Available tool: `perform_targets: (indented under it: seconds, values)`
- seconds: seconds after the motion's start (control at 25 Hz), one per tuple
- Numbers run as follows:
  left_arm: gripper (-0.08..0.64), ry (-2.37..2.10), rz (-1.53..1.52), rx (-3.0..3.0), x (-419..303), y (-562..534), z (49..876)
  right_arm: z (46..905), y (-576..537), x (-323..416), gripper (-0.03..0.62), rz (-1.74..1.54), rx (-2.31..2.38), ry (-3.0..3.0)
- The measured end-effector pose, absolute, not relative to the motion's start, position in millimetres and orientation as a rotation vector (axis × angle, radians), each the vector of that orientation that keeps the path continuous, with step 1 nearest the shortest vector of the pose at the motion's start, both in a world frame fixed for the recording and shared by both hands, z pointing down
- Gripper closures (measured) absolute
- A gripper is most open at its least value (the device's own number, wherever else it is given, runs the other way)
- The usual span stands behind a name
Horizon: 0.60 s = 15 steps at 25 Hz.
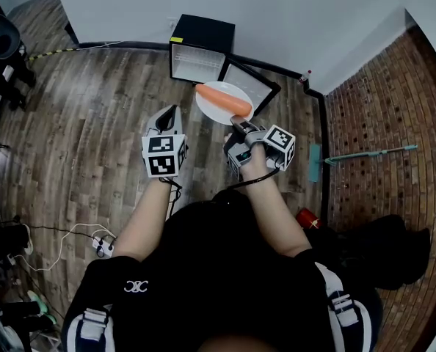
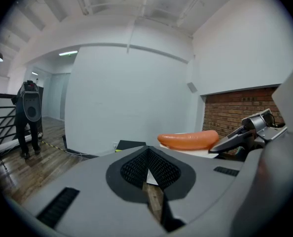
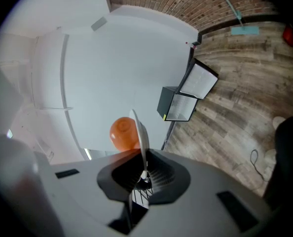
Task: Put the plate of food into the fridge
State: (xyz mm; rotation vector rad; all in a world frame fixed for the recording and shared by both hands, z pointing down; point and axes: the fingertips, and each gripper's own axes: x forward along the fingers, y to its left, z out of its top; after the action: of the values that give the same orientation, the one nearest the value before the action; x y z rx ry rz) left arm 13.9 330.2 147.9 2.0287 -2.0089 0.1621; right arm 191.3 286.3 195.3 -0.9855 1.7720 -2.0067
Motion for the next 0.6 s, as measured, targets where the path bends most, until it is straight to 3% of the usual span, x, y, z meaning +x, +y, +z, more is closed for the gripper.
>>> perform_targets:
  seconds: [0.6]
  values:
    - [0.568, -1.995, 0.198, 2.009, -11.1, 262.7, 164.7, 213.4, 206.8, 172.9, 0.563, -2.001, -0.990, 1.757]
